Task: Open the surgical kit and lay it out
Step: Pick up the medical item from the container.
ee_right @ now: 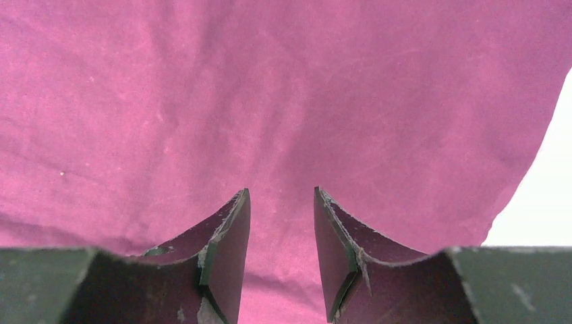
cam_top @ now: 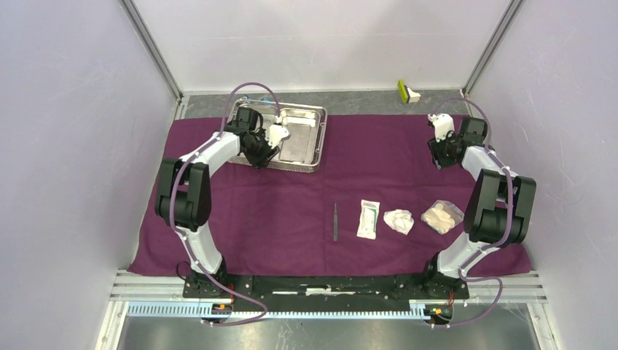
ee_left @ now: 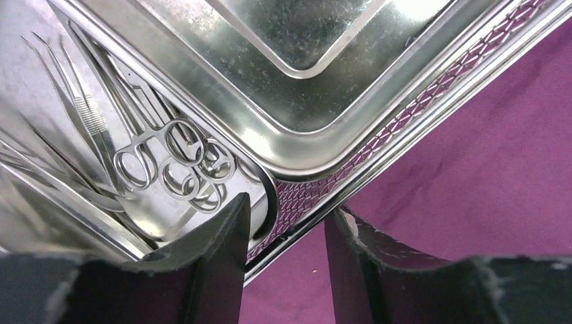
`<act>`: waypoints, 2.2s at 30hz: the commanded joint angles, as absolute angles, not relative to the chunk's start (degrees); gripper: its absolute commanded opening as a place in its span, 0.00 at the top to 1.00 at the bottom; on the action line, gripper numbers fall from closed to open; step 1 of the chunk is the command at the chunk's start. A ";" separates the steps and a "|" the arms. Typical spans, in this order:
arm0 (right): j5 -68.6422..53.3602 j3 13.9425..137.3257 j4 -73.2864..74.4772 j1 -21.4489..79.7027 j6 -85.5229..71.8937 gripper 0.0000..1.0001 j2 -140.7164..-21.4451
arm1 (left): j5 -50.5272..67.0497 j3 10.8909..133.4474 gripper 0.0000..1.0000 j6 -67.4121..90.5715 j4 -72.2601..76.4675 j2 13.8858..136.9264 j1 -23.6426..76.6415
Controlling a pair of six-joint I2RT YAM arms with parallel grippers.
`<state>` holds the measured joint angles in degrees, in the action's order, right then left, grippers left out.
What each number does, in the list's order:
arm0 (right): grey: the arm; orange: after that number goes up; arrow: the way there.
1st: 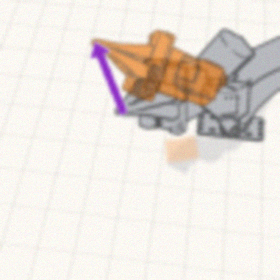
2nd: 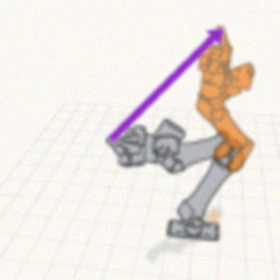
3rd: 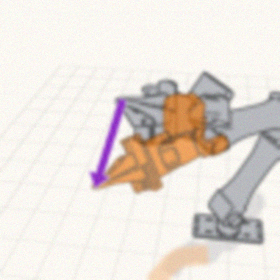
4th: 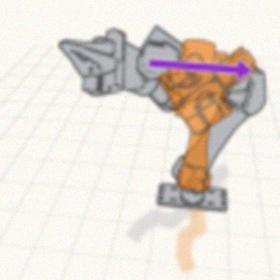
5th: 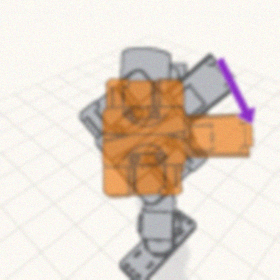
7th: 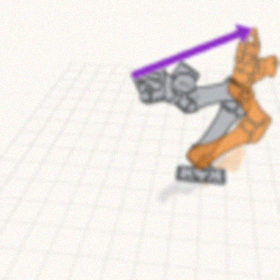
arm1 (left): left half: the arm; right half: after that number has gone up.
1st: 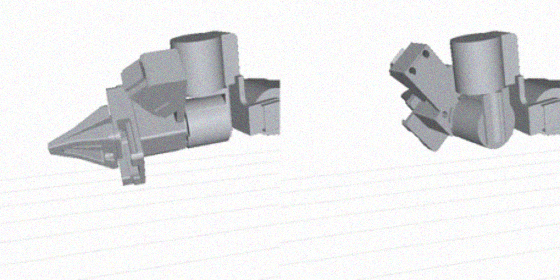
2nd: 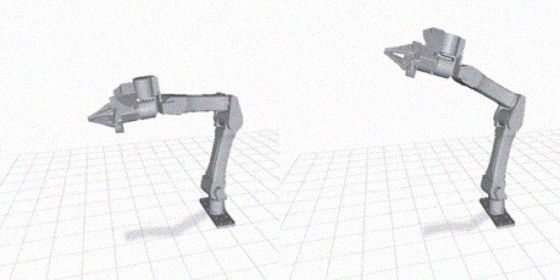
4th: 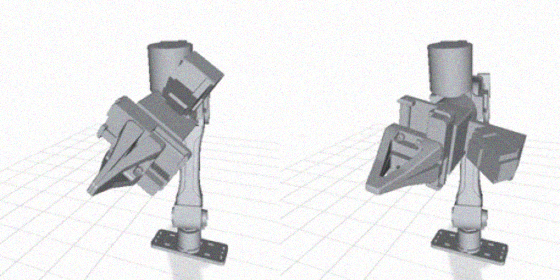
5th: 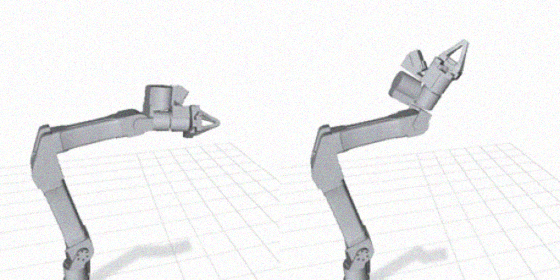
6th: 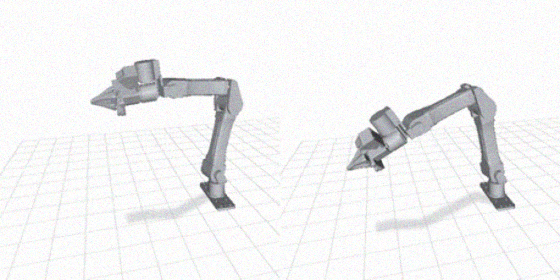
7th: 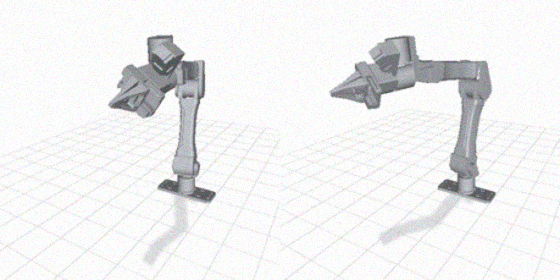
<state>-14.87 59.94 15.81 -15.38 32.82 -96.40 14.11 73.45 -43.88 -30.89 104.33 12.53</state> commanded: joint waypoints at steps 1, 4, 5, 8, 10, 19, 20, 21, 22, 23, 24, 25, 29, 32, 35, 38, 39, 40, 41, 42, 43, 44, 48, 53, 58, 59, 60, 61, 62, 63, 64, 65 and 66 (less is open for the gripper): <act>-16.95 62.17 16.28 -15.44 31.72 0.54 -93.68 | 15.74 77.03 0.56 -37.57 -31.38 105.89 13.35; -17.01 62.20 16.24 -15.46 31.47 0.54 -93.44 | 15.99 77.41 0.65 -31.93 -31.08 106.00 13.45; -17.20 62.21 16.17 -15.42 31.38 0.54 -93.40 | 16.00 77.42 0.67 -29.62 -30.73 105.93 13.51; -17.56 62.38 16.15 -15.43 30.98 0.54 -93.63 | 15.82 77.29 0.72 -26.15 -30.67 105.75 13.79; -17.60 62.41 16.10 -15.43 30.93 0.54 -93.81 | 15.17 77.07 0.71 -26.05 -30.67 105.58 13.95; -17.91 62.41 15.92 -15.40 30.37 0.54 -94.75 | 17.68 78.38 0.69 -41.75 -38.67 107.15 13.97; -17.98 62.59 16.04 -15.44 30.24 0.54 -94.83 | 17.96 79.05 0.71 -44.99 -40.63 107.43 13.97; -18.13 62.59 16.13 -15.44 30.13 0.54 -94.86 | 18.09 79.48 0.73 -48.24 -42.10 107.72 13.95; -18.17 62.67 16.23 -15.45 30.08 0.54 -94.81 | 17.92 79.87 0.75 -50.92 -43.86 107.83 13.97; -18.18 62.72 16.28 -15.41 30.12 0.54 -94.74 | 17.73 80.11 0.75 -53.65 -45.04 107.93 13.98; -18.18 62.65 16.29 -15.39 29.99 0.54 -94.64 | 17.20 80.49 0.76 -55.39 -46.28 108.08 14.02; -18.06 62.65 16.36 -15.44 30.05 0.54 -94.56 | 16.83 80.92 0.77 -57.43 -47.61 108.40 14.06; -18.13 62.38 16.50 -15.43 29.49 0.54 -94.23 | 15.20 82.46 0.78 -60.75 -50.42 109.96 14.06; -18.27 62.20 16.46 -15.42 29.19 0.54 -94.29 | 13.99 83.24 0.79 -62.86 -51.85 110.73 14.06; -18.25 62.14 16.47 -15.43 28.85 0.54 -94.34 | 12.78 82.50 0.81 -66.57 -51.81 110.52 14.06; -18.36 62.19 16.57 -15.38 28.44 0.54 -94.36 | 11.99 82.06 0.85 -70.24 -51.86 110.13 14.07; -18.31 62.13 16.61 -15.38 28.39 0.54 -94.32 | 11.65 81.88 0.86 -71.39 -51.79 109.99 14.06; -18.30 62.05 16.62 -15.35 28.30 0.54 -94.27 | 11.03 81.84 0.87 -72.50 -51.77 110.00 14.06; -18.25 61.97 16.67 -15.30 28.30 0.54 -94.26 | 10.58 82.00 0.87 -72.94 -51.84 110.12 14.06; -18.24 61.86 16.63 -15.31 28.30 0.54 -94.24 | 10.32 82.02 0.87 -73.76 -51.91 110.13 14.06; -18.13 61.72 16.68 -15.30 28.23 0.54 -94.17 | 10.29 81.72 0.87 -74.73 -51.86 109.96 14.06; -18.13 61.57 16.64 -15.30 28.17 0.54 -94.09 | 10.29 81.43 0.87 -75.79 -51.84 109.82 14.06; -18.18 60.66 16.31 -15.35 27.75 0.54 -93.68 | 9.81 81.21 0.87 -77.46 -51.55 109.75 14.11; -18.60 59.55 15.40 -15.35 27.17 0.54 -92.57 | 7.95 80.92 0.82 -76.48 -50.20 109.46 13.89; -19.93 58.95 14.66 -14.74 26.22 0.54 -91.17 | 9.55 81.75 0.54 -71.04 -48.70 107.70 12.06; -20.16 58.90 14.65 -14.53 26.04 0.54 -91.03 | 10.57 82.03 0.47 -69.46 -48.47 107.07 11.52; -20.36 58.99 14.67 -14.31 25.89 0.54 -90.91 | 11.23 82.17 0.43 -67.56 -47.39 106.36 10.90; -20.62 59.14 14.62 -14.09 25.76 0.54 -90.86 | 12.35 82.43 0.39 -65.62 -46.68 105.66 10.31; -20.78 59.32 14.60 -13.90 25.59 0.54 -90.73 | 13.43 82.72 0.38 -64.16 -46.40 104.97 9.51; -21.02 59.39 14.59 -13.64 25.43 0.54 -90.60 | 14.35 83.10 0.36 -62.09 -45.97 104.35 8.94; -21.31 59.56 14.64 -13.35 25.27 0.54 -90.46 | 15.43 83.50 0.35 -60.23 -45.67 103.59 8.17; -21.42 59.57 14.64 -13.09 25.14 0.54 -90.27 | 16.31 83.90 0.34 -57.45 -45.13 102.90 7.39; -21.72 59.60 14.62 -12.77 24.92 0.54 -89.97 | 16.61 84.06 0.31 -53.72 -43.97 102.46 6.64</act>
